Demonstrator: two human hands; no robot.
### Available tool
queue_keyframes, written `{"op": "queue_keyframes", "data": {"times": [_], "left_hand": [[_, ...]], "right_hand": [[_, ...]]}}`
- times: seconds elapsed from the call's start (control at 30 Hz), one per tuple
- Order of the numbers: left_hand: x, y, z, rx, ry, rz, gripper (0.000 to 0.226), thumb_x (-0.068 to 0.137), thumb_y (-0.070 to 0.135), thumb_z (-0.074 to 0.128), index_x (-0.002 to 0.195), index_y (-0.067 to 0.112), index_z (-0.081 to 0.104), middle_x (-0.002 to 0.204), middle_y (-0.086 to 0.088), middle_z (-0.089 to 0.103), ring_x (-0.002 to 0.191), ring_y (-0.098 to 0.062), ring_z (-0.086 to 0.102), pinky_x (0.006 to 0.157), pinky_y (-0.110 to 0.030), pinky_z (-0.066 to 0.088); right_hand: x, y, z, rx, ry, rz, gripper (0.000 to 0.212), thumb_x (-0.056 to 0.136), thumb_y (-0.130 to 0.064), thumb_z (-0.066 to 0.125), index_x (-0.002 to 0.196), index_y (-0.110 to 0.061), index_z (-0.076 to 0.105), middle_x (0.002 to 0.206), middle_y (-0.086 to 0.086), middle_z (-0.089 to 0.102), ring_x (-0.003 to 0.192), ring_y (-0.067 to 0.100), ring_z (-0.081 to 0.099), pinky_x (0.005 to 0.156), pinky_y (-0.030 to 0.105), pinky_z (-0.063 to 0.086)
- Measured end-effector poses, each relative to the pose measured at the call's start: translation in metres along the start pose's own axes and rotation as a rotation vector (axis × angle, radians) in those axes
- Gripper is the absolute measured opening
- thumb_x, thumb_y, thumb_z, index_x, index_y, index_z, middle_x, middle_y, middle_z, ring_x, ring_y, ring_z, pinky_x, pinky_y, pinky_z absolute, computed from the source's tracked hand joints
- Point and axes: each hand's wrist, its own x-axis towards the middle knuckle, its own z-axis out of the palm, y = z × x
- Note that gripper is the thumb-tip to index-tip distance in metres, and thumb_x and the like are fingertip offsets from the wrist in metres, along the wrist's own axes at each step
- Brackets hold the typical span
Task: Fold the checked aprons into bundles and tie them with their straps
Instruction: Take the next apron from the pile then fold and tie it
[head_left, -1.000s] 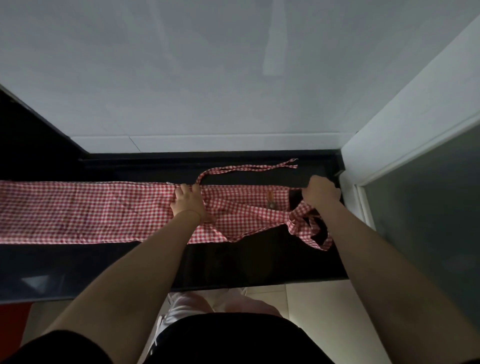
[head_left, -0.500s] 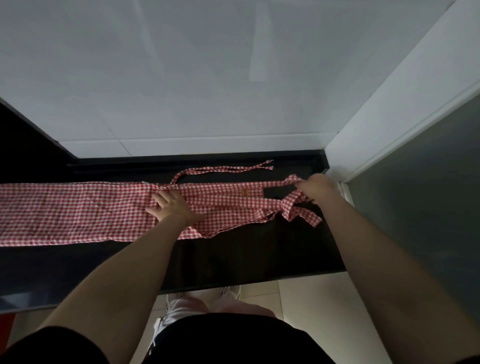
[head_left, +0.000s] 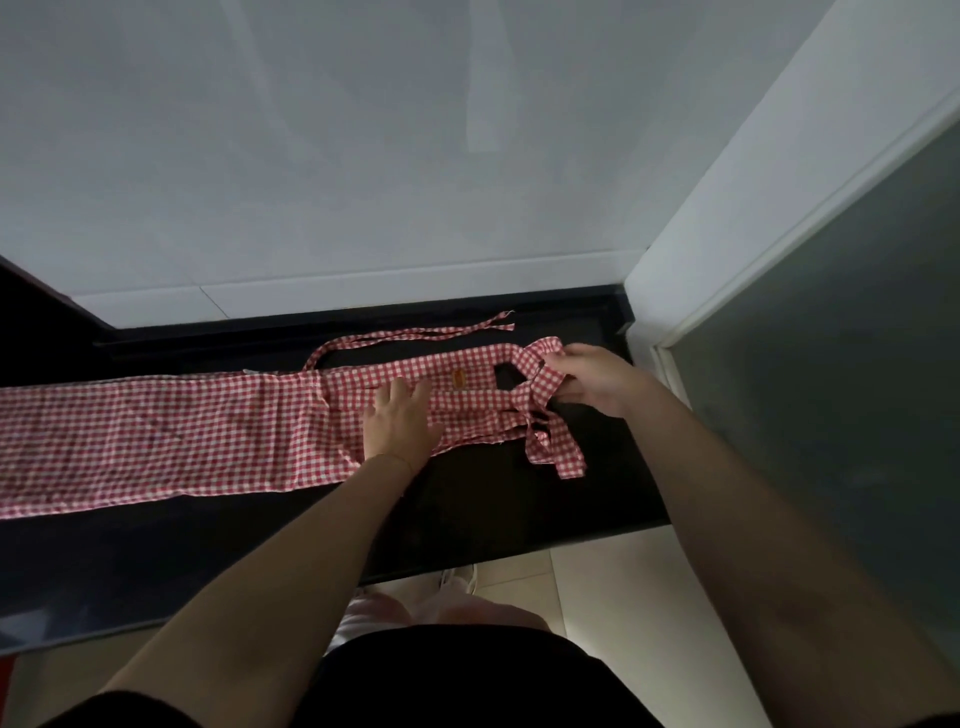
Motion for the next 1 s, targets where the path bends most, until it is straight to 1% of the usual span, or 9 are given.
{"op": "queue_keyframes", "data": {"times": [0.17, 0.23, 0.3, 0.4, 0.5, 0.57, 0.77, 0.9, 1.0], "left_hand": [[0.015, 0.016, -0.006, -0.010, -0.135, 0.003, 0.058, 0.089, 0.046, 0.064, 0.139, 0.024, 0.045, 0.142, -0.009, 0.039, 0.130, -0.029, 0.037, 0.100, -0.043, 0.045], [0.019, 0.022, -0.008, 0.027, -0.184, -0.031, 0.073, 0.083, 0.053, 0.070, 0.142, 0.022, 0.040, 0.147, -0.011, 0.033, 0.134, -0.031, 0.034, 0.101, -0.046, 0.045], [0.021, 0.025, -0.007, 0.072, -0.194, -0.033, 0.079, 0.080, 0.053, 0.073, 0.142, 0.021, 0.038, 0.147, -0.012, 0.031, 0.134, -0.031, 0.034, 0.101, -0.046, 0.045], [0.023, 0.023, -0.005, 0.084, -0.199, -0.038, 0.081, 0.078, 0.050, 0.076, 0.143, 0.022, 0.036, 0.147, -0.012, 0.029, 0.134, -0.032, 0.032, 0.100, -0.047, 0.046], [0.026, 0.021, -0.005, 0.064, -0.223, -0.035, 0.085, 0.076, 0.049, 0.077, 0.144, 0.022, 0.033, 0.147, -0.013, 0.026, 0.135, -0.034, 0.029, 0.102, -0.048, 0.047], [0.027, 0.023, -0.006, 0.045, -0.234, -0.035, 0.087, 0.075, 0.048, 0.078, 0.144, 0.022, 0.031, 0.147, -0.014, 0.025, 0.134, -0.035, 0.028, 0.102, -0.050, 0.046], [0.028, 0.032, -0.007, 0.025, -0.230, -0.013, 0.095, 0.076, 0.040, 0.080, 0.149, 0.024, 0.021, 0.149, -0.017, 0.022, 0.137, -0.035, 0.027, 0.100, -0.048, 0.049], [0.019, 0.028, -0.004, 0.078, -0.081, 0.014, 0.085, 0.077, 0.048, 0.077, 0.143, 0.023, 0.029, 0.141, -0.012, 0.029, 0.129, -0.028, 0.036, 0.086, -0.037, 0.054], [0.014, 0.015, -0.001, 0.122, -0.040, 0.000, 0.072, 0.081, 0.055, 0.069, 0.137, 0.023, 0.037, 0.137, -0.009, 0.035, 0.124, -0.026, 0.039, 0.089, -0.039, 0.052]], "right_hand": [[-0.002, 0.014, 0.004, -0.210, -0.056, 0.020, 0.049, 0.084, -0.035, 0.077, 0.125, -0.021, 0.054, 0.114, 0.001, 0.068, 0.101, 0.023, 0.068, 0.084, 0.037, 0.054], [-0.001, 0.022, 0.014, -0.414, -0.122, 0.016, 0.060, 0.077, -0.029, 0.084, 0.127, -0.022, 0.052, 0.118, -0.004, 0.063, 0.108, 0.019, 0.062, 0.083, 0.032, 0.051], [0.004, 0.033, 0.019, -0.750, -0.115, 0.010, 0.047, 0.083, -0.015, 0.075, 0.126, -0.012, 0.057, 0.120, 0.005, 0.063, 0.109, 0.025, 0.062, 0.089, 0.035, 0.052], [0.007, 0.039, 0.005, -1.005, 0.215, 0.036, 0.024, 0.094, -0.013, 0.058, 0.115, -0.003, 0.063, 0.116, 0.017, 0.065, 0.102, 0.033, 0.065, 0.087, 0.038, 0.054], [0.006, 0.031, -0.021, -0.804, 0.698, 0.046, 0.028, 0.095, -0.010, 0.057, 0.122, -0.003, 0.057, 0.125, 0.017, 0.059, 0.114, 0.036, 0.058, 0.088, 0.041, 0.050], [0.008, 0.023, -0.031, -0.793, 0.816, 0.074, 0.043, 0.093, -0.008, 0.061, 0.134, -0.003, 0.049, 0.137, 0.018, 0.049, 0.124, 0.035, 0.051, 0.093, 0.045, 0.049], [0.010, 0.010, -0.009, -0.961, 0.596, 0.038, 0.050, 0.088, -0.018, 0.067, 0.130, -0.007, 0.044, 0.133, 0.017, 0.046, 0.118, 0.033, 0.053, 0.083, 0.039, 0.048], [0.014, 0.012, 0.028, -0.826, 0.507, -0.181, 0.019, 0.096, -0.030, 0.056, 0.097, -0.011, 0.053, 0.090, 0.004, 0.056, 0.078, 0.019, 0.056, 0.063, 0.031, 0.041], [0.024, 0.022, 0.043, -0.796, 0.354, -0.074, 0.025, 0.093, -0.035, 0.063, 0.093, -0.011, 0.055, 0.086, 0.004, 0.059, 0.080, 0.022, 0.059, 0.070, 0.034, 0.048]]}}
